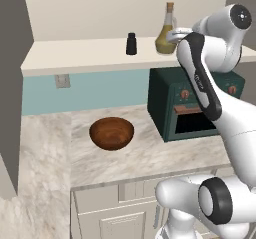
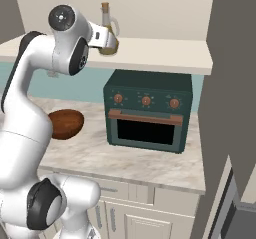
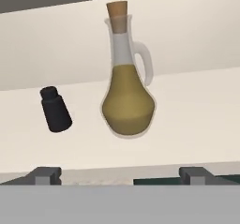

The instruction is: Retrieve the bottle and the shaker from the cabinet and place them next to the mixing bowl on the counter. Then add garlic from the fridge to the mixing bowl.

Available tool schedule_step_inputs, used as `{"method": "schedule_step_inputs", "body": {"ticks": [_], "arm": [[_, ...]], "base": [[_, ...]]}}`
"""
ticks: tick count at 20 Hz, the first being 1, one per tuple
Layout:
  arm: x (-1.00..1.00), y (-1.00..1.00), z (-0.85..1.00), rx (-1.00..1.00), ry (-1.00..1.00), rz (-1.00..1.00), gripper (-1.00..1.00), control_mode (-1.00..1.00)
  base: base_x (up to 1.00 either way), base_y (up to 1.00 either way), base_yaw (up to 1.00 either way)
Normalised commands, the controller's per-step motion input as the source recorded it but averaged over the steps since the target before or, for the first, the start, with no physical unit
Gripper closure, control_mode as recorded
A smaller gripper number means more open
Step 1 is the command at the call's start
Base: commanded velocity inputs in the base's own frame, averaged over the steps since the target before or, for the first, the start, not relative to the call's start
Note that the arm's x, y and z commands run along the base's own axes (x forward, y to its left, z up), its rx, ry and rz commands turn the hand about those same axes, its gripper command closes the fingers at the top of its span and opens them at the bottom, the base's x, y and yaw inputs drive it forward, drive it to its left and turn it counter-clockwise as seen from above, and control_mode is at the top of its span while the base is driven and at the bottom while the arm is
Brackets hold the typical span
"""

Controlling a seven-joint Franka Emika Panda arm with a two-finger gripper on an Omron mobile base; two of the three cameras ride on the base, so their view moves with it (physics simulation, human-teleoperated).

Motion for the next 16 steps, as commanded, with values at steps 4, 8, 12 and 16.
{"method": "schedule_step_inputs", "body": {"ticks": [4, 8, 12, 16], "arm": [[0.09, 0.00, 0.00, -0.04, 0.17, -0.11, -1.00, -1.00], [0.20, 0.00, -0.18, -0.01, 0.05, -0.08, -1.00, -1.00], [0.27, 0.00, -0.23, 0.00, -0.08, 0.00, -1.00, -1.00], [0.21, 0.00, -0.07, 0.00, -0.08, 0.00, -1.00, -1.00]], "base": [[0.00, 0.00, 0.00], [0.00, 0.00, 0.00], [0.00, 0.00, 0.00], [0.00, 0.00, 0.00]]}}
